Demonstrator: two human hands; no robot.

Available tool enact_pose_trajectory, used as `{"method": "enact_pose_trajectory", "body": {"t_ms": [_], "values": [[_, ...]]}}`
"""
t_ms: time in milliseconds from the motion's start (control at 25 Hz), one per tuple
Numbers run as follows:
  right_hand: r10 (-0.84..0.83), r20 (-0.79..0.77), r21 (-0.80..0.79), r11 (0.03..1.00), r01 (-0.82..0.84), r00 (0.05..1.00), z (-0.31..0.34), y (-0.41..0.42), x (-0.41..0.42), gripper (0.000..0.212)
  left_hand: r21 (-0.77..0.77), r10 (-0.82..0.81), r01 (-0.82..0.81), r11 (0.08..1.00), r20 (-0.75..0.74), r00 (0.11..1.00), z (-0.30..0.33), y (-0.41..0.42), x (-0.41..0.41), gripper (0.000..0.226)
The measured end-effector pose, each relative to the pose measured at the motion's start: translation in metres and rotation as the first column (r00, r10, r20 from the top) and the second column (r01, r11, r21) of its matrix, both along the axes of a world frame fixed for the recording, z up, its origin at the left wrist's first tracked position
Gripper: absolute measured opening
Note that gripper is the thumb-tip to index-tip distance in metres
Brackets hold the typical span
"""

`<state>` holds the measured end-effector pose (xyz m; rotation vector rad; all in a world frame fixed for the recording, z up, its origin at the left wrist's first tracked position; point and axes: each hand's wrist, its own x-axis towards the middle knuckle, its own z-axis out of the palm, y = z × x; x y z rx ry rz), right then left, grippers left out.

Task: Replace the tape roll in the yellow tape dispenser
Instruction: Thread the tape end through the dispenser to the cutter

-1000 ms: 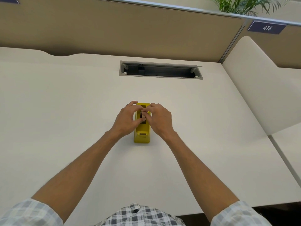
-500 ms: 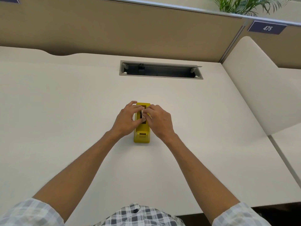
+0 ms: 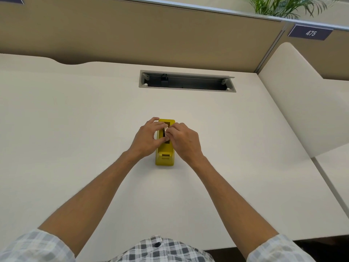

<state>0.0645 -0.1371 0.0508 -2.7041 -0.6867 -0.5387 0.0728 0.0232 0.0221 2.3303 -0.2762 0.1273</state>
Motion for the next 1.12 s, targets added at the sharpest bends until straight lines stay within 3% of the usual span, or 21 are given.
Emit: {"method": "enact_pose_trajectory", "body": {"t_ms": [240,520,1120], "values": [[-0.058,-0.134,-0.056,0.997,0.051,0.989,-0.005,0.003,0.005,0.013,-0.038,-0.028,0.027,0.999,-0.013,1.000,0.002,0.000,-0.005,0.043],[-0.072,-0.181,-0.001,0.997,0.073,0.981,0.000,0.000,0.001,0.018,-0.225,-0.081,0.046,0.973,-0.149,0.986,-0.002,0.001,-0.015,0.065],[-0.123,-0.257,-0.028,0.992,0.120,0.959,0.001,0.005,-0.016,0.017,-0.220,-0.075,0.038,0.975,-0.160,0.984,-0.020,0.007,-0.013,0.063]]}}
